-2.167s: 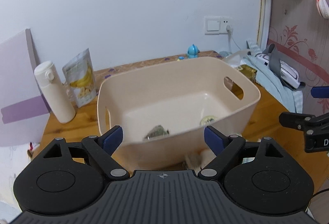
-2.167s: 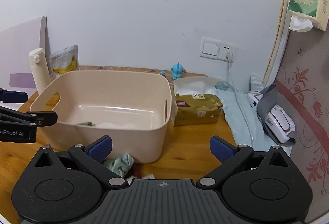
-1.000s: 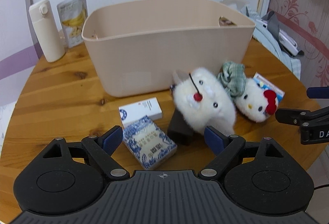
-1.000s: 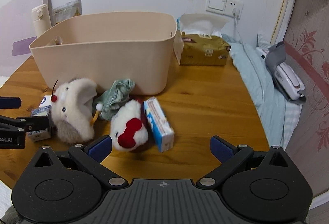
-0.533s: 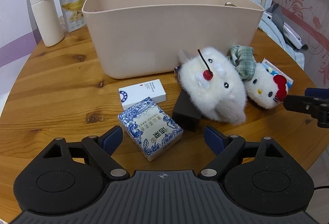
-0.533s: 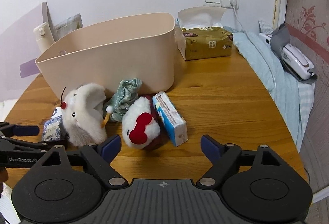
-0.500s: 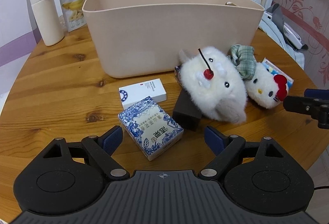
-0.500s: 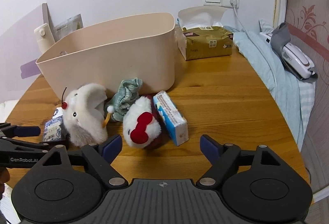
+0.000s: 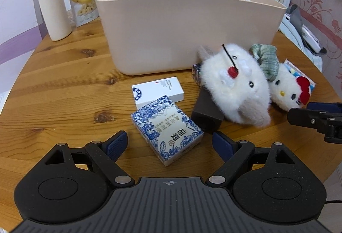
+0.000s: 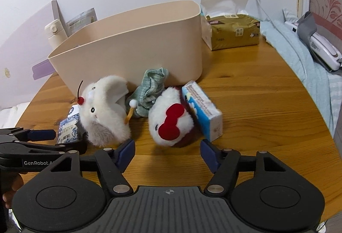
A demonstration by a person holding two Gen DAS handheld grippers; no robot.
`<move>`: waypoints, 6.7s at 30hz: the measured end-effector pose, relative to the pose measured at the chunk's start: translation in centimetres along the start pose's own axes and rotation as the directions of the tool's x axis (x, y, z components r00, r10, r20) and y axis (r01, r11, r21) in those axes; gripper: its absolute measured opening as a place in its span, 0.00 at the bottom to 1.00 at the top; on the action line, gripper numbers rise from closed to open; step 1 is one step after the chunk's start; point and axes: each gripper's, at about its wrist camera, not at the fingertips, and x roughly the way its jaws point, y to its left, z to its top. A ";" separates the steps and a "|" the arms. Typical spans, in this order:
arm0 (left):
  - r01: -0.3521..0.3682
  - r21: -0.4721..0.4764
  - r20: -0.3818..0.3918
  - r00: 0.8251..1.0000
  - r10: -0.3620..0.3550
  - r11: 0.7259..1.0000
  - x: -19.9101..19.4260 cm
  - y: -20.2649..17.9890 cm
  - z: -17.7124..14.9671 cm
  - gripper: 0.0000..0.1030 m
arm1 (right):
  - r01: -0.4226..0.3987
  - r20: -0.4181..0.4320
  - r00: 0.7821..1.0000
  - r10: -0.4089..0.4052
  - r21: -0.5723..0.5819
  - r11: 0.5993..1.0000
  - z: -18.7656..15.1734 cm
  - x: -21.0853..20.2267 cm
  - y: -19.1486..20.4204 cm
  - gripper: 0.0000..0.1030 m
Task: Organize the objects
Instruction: 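Grasp the blue-and-white box with the left tool while the right tool grasps the white cat plush, then lift the box and cat plush and carry both over the bin, then open the right tool to drop the cat plush into the bin while the left tool lowers the box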
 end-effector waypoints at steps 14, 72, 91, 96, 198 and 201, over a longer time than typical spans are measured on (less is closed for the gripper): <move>-0.009 -0.036 0.000 1.000 0.009 0.999 0.9 1.0 0.9 0.85 | 0.022 -0.006 1.000 -0.022 0.006 1.000 1.2 1.9 -0.1 0.68; 0.005 -0.052 0.102 0.995 0.000 0.999 -2.0 3.0 0.2 0.75 | 0.073 0.045 0.997 -0.070 -0.065 0.995 1.4 0.7 1.0 0.39; -0.007 -0.001 0.231 0.973 0.007 1.000 -6.1 2.9 3.9 0.75 | 0.086 0.184 0.980 -0.082 -0.015 0.996 3.3 -4.0 -0.3 0.39; 0.000 0.007 0.276 0.961 -0.002 1.000 -7.3 2.5 5.2 0.75 | 0.092 0.210 0.974 -0.088 -0.007 0.996 4.0 -4.8 -0.6 0.39; -0.064 0.108 0.030 0.998 0.061 0.992 6.6 1.5 18.2 0.76 | 0.126 0.118 0.987 -0.107 -0.174 0.977 14.9 5.5 4.4 0.70; -0.062 0.080 0.075 0.996 0.056 0.995 5.5 1.9 18.1 0.76 | 0.129 0.139 0.985 -0.106 -0.169 0.977 14.8 4.3 4.2 0.77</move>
